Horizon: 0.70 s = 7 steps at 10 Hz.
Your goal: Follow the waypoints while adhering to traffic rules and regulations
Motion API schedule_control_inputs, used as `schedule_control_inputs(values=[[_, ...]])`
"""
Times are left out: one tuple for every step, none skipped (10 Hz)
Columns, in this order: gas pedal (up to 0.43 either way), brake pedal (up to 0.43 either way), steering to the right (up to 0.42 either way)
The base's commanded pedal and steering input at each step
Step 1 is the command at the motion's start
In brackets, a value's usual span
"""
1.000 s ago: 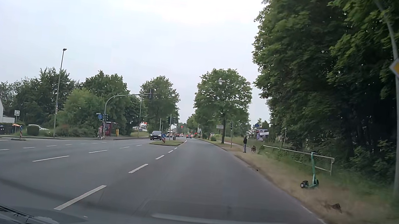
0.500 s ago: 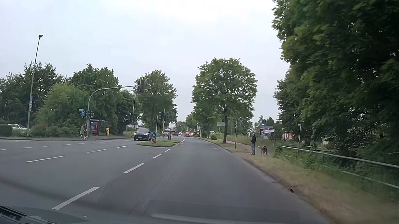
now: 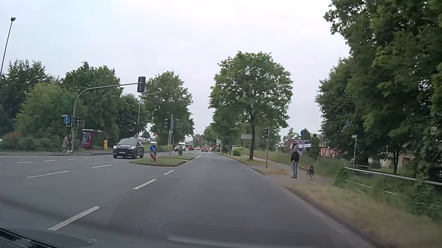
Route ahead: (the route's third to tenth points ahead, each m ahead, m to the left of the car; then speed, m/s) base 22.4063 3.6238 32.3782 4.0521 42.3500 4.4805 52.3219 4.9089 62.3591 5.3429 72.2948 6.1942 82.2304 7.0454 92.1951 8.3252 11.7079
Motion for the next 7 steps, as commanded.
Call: schedule_control_inputs(values=[[0.150,0.000,0.000],[0.150,0.000,0.002],[0.150,0.000,0.003],[0.150,0.000,0.004],[0.150,0.000,0.004],[0.150,0.000,0.004],[0.150,0.000,0.003]])
